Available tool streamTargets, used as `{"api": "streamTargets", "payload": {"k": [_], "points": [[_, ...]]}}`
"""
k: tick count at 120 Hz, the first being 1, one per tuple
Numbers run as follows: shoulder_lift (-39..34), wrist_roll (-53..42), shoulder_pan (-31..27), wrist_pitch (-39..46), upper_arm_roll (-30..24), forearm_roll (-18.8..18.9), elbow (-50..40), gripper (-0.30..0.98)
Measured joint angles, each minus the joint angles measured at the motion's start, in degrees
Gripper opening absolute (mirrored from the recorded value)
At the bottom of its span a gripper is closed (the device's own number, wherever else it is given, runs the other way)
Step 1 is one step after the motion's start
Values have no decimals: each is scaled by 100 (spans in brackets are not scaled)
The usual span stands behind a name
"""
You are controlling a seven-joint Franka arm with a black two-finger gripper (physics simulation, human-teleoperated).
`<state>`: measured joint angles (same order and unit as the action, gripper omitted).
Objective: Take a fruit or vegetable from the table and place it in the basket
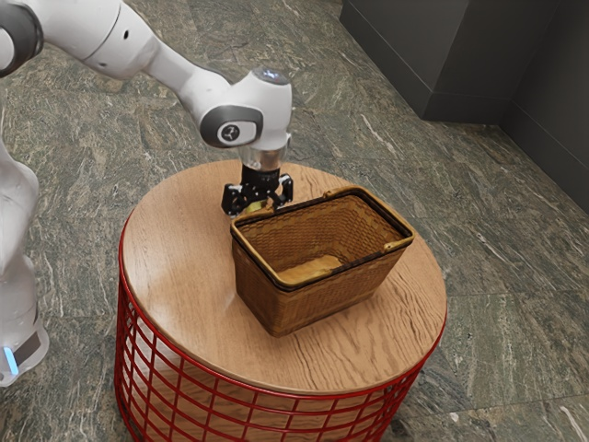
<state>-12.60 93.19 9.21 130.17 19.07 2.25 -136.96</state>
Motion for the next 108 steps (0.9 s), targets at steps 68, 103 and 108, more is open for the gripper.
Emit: {"api": "streamTargets", "payload": {"k": [68, 103, 108], "points": [[37, -116, -9, 46, 23, -27, 12, 42], [-153, -241, -26, -32, 21, -10, 21, 19], [-269, -254, -26, -73, 19, -5, 20, 19]]}}
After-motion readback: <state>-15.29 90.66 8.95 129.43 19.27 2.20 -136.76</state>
